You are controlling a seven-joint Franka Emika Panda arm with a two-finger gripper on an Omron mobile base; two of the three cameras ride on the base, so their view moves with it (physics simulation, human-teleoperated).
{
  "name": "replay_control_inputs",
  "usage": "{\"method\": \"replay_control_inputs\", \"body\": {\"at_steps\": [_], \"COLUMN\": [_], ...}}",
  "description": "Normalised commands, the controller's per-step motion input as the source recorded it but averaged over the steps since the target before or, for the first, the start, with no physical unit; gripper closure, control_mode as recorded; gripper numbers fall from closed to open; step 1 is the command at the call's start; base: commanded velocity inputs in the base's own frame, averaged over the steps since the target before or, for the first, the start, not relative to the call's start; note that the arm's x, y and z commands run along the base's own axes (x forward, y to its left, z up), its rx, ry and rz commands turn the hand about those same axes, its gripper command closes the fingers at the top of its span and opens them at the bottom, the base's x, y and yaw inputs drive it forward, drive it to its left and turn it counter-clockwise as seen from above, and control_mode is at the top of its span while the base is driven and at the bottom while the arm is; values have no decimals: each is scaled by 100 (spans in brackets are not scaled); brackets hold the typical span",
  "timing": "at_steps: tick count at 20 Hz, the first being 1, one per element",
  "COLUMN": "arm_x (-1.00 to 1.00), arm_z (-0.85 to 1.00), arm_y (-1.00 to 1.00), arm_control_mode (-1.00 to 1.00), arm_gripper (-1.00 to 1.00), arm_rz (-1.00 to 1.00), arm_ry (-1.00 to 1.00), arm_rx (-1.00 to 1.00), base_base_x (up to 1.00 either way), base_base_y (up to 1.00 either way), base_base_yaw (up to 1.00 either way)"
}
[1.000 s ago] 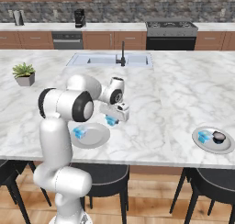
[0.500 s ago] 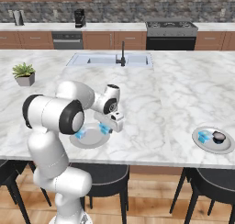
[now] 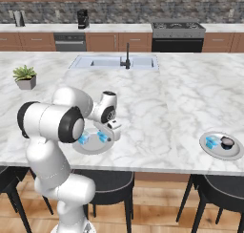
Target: Place two yogurt containers on each plate.
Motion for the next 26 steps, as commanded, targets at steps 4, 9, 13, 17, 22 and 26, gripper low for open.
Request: {"method": "replay_control_inputs", "body": {"at_steps": [4,9,13,17,22,26], "arm_x": [0,0,0,-3,-1,0], "arm_z": [-3,-5,-4,-18,-14,-7], "arm_y": [15,8,8,4,11,8], "arm_control_mode": [-100,-100,-100,-100,-100,-100], "arm_gripper": [100,100,100,100,100,100], "arm_rz": [-3,-1,-3,-4,-4,-4], "arm_ry": [6,1,3,2,2,0], "arm_rx": [0,0,0,0,0,0], "base_base_x": [0,0,0,0,0,0], "base_base_y": [0,0,0,0,0,0], "base_base_yaw": [0,0,0,0,0,0]}}
